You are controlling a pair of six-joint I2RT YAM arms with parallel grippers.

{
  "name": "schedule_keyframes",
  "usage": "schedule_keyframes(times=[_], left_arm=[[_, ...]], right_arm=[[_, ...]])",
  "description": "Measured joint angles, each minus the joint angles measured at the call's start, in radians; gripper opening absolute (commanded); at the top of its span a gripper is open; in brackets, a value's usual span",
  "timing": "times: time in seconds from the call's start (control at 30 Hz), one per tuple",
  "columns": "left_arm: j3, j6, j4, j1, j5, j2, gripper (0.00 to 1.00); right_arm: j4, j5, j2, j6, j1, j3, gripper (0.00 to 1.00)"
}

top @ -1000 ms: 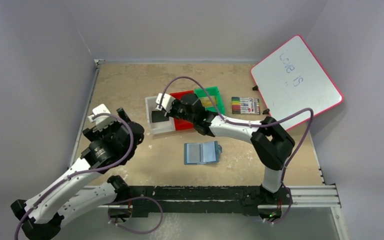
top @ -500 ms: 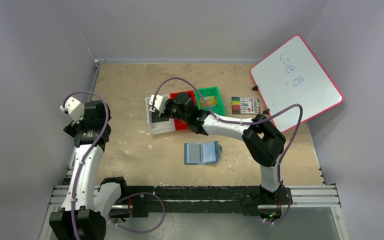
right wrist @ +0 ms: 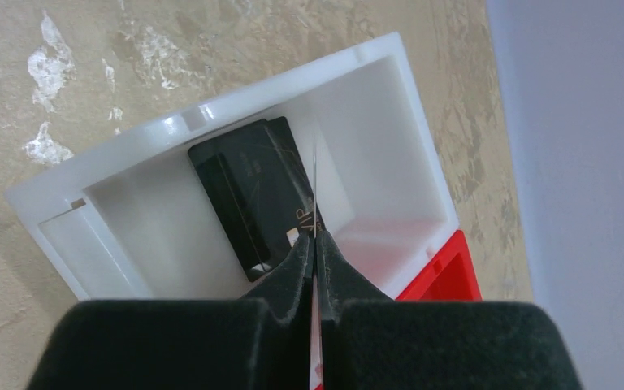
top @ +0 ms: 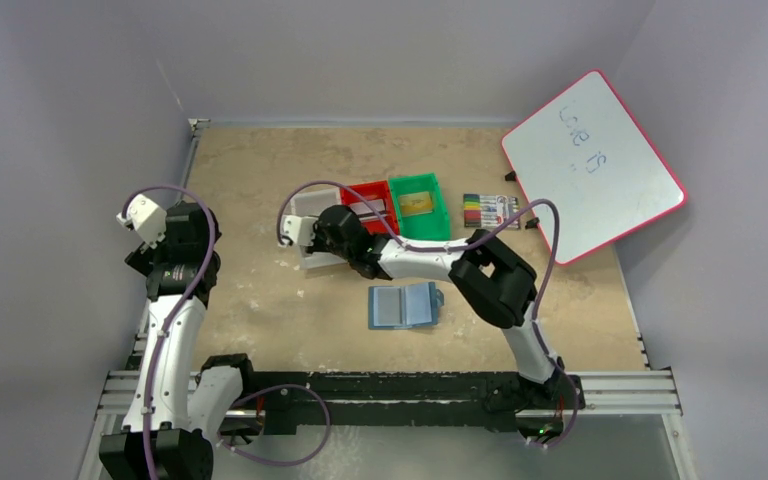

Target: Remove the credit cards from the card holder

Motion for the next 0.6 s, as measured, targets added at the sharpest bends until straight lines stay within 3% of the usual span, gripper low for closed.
schedule_keyframes(times=[0.6], left_arm=[[0.000, 0.000, -0.002, 0.000, 0.007, -0.009, 0.98]], right_arm=[[-0.092, 0.078, 0.128, -0.112, 0.018, 0.132, 0.05]])
